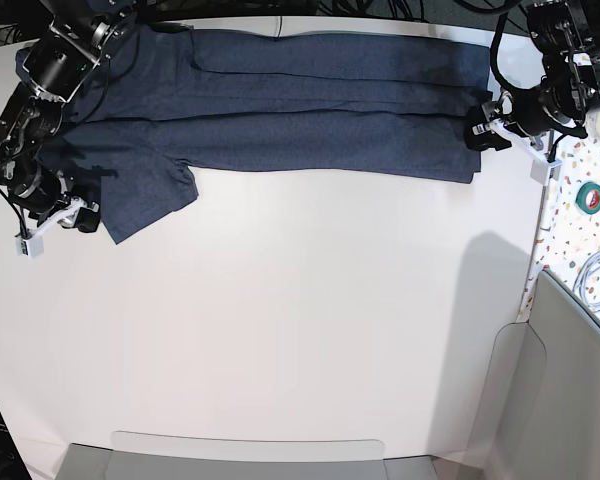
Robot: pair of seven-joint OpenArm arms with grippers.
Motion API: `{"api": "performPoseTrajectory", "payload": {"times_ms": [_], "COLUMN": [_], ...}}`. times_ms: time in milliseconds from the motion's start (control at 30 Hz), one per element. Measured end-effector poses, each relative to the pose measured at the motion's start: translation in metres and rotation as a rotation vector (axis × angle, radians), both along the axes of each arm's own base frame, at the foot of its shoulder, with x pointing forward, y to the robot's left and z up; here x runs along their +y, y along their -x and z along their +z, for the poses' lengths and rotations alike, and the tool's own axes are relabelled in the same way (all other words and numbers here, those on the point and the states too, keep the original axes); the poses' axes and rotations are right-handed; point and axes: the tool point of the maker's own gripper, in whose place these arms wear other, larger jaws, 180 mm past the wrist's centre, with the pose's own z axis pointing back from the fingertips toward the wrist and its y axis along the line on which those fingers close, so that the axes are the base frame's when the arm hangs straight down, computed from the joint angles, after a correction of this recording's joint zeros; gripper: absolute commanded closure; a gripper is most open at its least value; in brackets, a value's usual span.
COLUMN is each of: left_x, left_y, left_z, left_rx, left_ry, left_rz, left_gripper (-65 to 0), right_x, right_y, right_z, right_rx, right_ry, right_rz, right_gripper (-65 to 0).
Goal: Layout the t-shirt on the table in an organized manner, then fold the t-shirt properly
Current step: 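Press the folded edge down with both grippers and adjust the sleeve with the right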
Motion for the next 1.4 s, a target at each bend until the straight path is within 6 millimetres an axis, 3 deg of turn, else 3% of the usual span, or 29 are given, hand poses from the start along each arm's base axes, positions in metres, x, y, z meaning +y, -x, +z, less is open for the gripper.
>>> {"api": "performPoseTrajectory", "payload": {"times_ms": [533, 700, 900, 1400], "left_x": [-0.004, -0.005, -0.005, -0.005], "left_y": [0.000, -0.011, -0.009, -0.009], "left_z": [-0.001, 0.005, 0.003, 0.003], "left_rx": [-0.001, -0.030, -0.022, -0.023], "left_ry": [0.011, 0.013, 0.011, 0.013], "left_rz": [0.002, 0.001, 0.000, -0.001], "left_gripper": [-25.3, -25.3, -25.3, -25.3], "right_x": [0.051, 0.042, 0.039, 0.052], "right_y": [-0.005, 0.011, 0.008, 0.003], "right_z": [-0.004, 0.001, 0.026, 0.017], "right_rx": [-0.037, -0.006, -0.076, -0.063], "right_ry": [-0.050, 0.048, 0.106, 0.052], "right_rz": [0.077, 0.097, 0.102, 0.102], "right_gripper": [-24.5, -24.5, -24.5, -24.5]}}
